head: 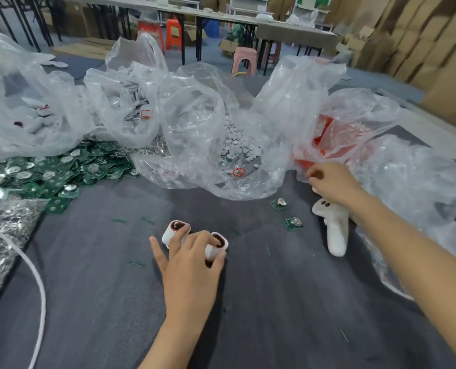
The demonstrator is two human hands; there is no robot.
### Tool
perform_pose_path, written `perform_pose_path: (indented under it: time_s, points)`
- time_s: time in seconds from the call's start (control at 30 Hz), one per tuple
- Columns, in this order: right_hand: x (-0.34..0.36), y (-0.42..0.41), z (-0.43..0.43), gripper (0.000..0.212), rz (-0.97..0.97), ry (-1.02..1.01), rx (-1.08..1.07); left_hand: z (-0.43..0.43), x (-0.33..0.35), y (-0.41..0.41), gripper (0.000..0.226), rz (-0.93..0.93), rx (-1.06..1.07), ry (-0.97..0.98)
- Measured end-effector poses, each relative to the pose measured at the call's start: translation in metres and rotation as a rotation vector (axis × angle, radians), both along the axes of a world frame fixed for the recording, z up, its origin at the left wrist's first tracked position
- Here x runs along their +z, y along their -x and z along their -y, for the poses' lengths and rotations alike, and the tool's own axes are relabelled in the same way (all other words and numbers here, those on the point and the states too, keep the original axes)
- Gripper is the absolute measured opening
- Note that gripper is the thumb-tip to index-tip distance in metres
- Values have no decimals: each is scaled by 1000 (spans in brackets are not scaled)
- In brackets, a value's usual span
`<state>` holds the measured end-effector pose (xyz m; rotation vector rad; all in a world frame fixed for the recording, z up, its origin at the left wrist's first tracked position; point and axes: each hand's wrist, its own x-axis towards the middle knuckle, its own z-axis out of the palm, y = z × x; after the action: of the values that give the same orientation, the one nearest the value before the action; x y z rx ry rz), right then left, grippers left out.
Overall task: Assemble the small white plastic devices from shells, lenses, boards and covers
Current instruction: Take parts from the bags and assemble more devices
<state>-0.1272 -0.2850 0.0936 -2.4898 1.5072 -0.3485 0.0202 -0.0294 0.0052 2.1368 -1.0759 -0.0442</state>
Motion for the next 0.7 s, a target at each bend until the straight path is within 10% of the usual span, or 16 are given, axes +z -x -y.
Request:
perform_pose_path:
  time_s: [0.17, 0.43, 0.7]
  points:
    - [-8, -40, 25, 24, -44, -41, 7, 1, 5, 0, 40, -103, -34, 158]
    - [12, -47, 59, 18, 569, 524, -309, 4, 0, -1, 65, -70, -5, 94]
    - [16, -14, 115, 34, 348, -76, -175, 8, 1, 0, 49, -73, 42, 129]
